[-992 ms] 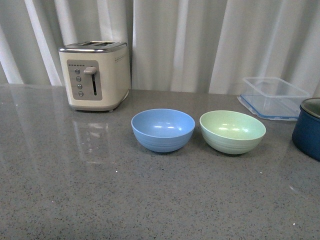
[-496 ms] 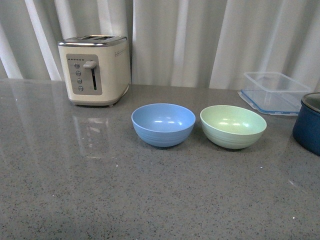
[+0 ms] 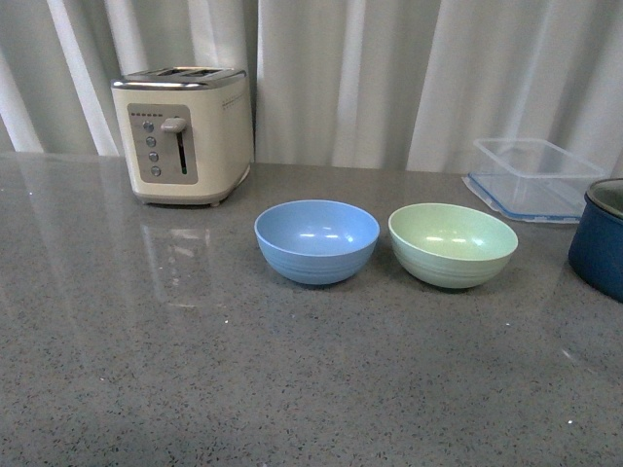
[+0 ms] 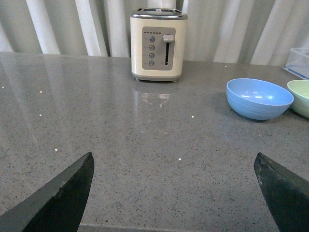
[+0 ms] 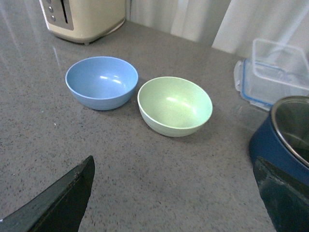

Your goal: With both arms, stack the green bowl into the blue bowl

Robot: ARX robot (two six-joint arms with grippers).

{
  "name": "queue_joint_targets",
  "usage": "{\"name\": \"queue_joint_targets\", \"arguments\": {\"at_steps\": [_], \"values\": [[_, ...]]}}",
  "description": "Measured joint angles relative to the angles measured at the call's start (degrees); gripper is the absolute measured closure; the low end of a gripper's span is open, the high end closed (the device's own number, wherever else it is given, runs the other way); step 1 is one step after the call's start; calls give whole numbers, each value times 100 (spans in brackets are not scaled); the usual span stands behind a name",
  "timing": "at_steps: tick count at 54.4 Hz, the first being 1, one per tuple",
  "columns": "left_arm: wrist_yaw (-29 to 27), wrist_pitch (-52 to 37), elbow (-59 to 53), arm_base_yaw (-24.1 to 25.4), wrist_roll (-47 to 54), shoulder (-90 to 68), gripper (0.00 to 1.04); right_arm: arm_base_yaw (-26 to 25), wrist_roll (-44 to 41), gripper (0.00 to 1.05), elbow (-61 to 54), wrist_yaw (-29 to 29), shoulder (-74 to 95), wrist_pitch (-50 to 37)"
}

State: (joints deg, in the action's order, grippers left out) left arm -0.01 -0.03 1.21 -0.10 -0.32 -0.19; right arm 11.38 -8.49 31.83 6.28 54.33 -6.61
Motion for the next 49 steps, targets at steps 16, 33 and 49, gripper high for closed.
{"name": "queue_joint_targets", "arguments": {"at_steps": [16,33,49], "values": [[0,0,0,0,2,0,7,-48,608,10,2715,-372,3115,905],[0,0,0,0,2,0,7,-313,1032,10,4345,-1123,5014,1342],[0,0,0,0,2,0,7,-564,1421,10,5025,-1220,5875,1816]]}}
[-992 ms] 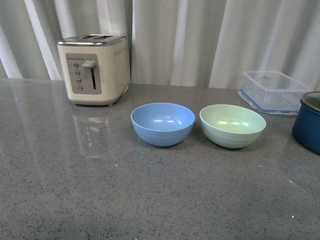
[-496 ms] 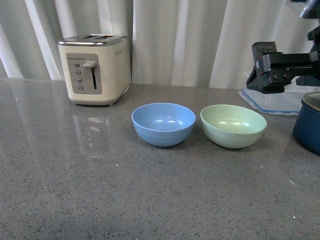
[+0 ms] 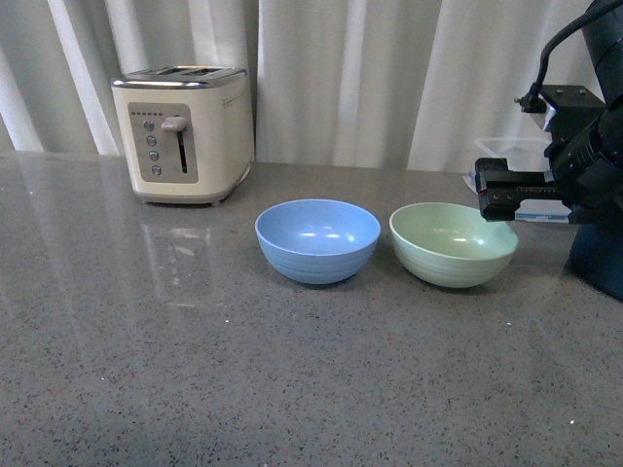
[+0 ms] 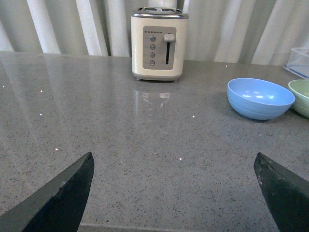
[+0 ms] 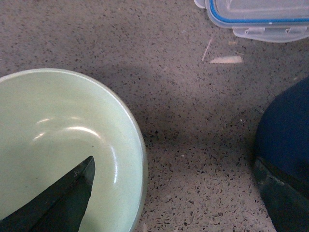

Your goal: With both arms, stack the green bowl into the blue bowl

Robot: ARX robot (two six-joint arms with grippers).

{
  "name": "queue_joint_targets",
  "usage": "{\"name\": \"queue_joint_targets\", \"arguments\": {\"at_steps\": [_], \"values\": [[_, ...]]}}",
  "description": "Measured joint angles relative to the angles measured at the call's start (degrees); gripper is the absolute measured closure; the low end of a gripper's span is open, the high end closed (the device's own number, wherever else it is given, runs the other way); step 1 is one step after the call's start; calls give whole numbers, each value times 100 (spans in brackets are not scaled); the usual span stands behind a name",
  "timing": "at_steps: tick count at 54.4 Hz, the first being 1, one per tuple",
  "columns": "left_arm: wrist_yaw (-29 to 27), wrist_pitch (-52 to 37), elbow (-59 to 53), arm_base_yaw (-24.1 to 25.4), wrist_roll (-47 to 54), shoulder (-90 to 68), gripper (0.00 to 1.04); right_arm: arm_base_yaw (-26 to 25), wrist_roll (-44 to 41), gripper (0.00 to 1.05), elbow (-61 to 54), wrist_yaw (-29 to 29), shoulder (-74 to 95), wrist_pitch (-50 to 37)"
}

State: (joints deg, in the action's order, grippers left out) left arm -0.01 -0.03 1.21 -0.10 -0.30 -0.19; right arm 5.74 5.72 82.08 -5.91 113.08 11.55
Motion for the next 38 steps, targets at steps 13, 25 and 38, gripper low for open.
{"name": "queue_joint_targets", "arguments": {"at_steps": [13,25,38], "values": [[0,0,0,0,0,0,7,33,164,18,125,-83,337,31],[0,0,0,0,0,0,7,59,258,61,251,-74,455,70],[0,0,0,0,0,0,7,105,302,103,278,-48,466,107]]}}
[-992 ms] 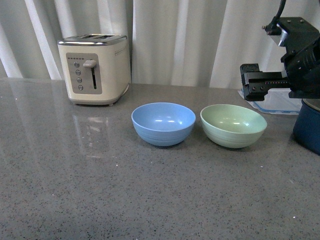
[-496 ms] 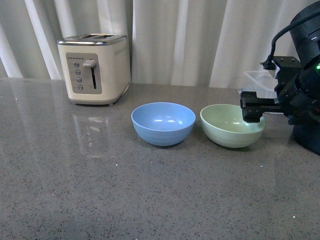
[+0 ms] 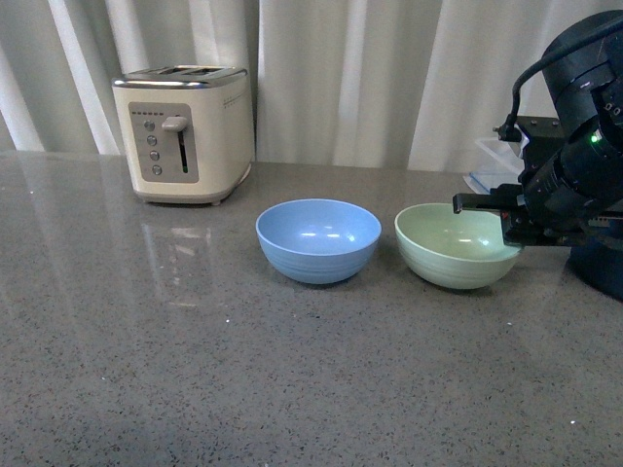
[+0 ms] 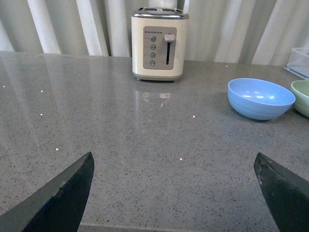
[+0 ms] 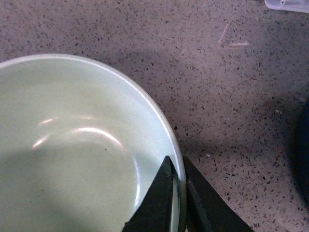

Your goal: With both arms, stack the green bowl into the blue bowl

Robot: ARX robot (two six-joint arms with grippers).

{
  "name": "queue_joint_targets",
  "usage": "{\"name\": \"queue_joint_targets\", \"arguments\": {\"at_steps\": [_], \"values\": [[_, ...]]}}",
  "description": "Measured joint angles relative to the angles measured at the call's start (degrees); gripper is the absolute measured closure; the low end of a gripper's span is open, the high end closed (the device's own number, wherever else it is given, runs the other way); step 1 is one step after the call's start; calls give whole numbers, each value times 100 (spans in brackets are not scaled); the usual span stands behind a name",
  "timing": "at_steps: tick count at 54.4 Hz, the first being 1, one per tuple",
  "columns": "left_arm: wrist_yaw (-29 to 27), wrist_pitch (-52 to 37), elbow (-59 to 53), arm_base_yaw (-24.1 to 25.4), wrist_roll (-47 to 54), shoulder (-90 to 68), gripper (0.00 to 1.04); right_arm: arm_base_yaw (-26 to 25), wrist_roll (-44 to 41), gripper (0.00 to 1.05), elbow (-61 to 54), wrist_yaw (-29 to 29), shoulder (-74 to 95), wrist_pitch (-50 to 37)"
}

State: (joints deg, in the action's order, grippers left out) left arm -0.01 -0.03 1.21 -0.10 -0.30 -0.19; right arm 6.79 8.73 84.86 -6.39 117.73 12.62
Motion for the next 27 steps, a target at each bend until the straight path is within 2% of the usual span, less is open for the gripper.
{"name": "queue_joint_targets", "arguments": {"at_steps": [27], "values": [[0,0,0,2,0,0,7,-9,17,104,37,203,-599,81]]}}
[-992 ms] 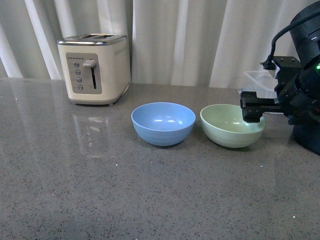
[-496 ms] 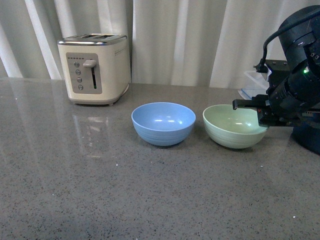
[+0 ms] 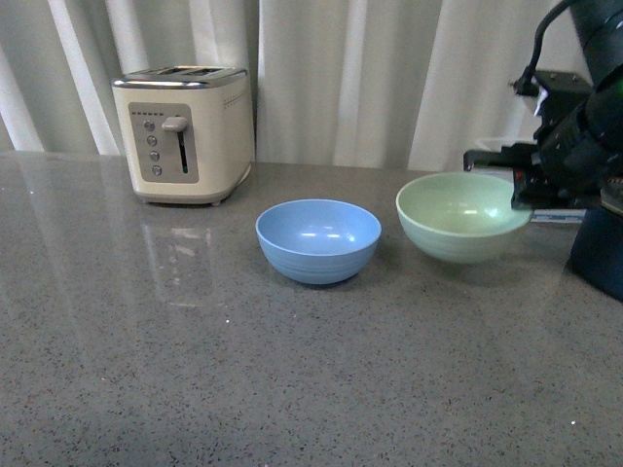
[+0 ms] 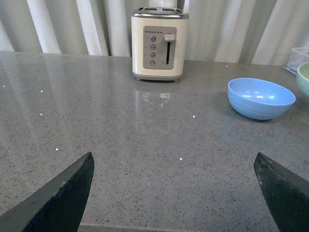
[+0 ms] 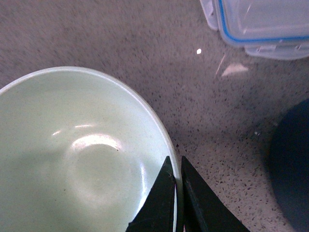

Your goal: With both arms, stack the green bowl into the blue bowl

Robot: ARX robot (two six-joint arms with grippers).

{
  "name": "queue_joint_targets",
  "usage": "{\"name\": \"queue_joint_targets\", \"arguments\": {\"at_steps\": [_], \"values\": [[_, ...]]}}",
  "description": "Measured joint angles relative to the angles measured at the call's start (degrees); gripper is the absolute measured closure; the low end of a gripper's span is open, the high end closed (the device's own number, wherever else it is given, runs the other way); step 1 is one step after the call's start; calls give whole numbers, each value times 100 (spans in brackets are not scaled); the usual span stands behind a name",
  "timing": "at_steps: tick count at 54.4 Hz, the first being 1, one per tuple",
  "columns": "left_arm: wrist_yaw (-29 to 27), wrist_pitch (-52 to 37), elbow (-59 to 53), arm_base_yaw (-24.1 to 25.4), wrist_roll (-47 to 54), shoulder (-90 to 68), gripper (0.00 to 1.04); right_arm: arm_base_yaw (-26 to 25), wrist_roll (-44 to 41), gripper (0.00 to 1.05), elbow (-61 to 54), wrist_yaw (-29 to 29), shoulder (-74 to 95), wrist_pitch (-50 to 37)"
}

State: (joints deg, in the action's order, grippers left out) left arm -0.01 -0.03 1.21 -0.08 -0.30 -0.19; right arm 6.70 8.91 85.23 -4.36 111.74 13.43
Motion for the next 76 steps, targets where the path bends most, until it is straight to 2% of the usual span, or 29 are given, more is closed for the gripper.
{"name": "queue_joint_targets", "arguments": {"at_steps": [9,27,41,69,75,76], "values": [[0,0,0,-2,0,0,7,275,31,104,282,188,-595,92],[0,0,0,0,0,0,7,1626,61,104,1014,22,-125,142],[0,0,0,-2,0,0,7,1711,136,104,1032,-184,422,92],[-2,0,0,-2,0,0,7,1497,203,103,1154,-518,903,-31],[0,0,0,-2,0,0,7,1480,214,90,1145,-466,901,-85],[0,0,0,0,0,0,7,1475,232,84,1137,-455,883,-98]]}}
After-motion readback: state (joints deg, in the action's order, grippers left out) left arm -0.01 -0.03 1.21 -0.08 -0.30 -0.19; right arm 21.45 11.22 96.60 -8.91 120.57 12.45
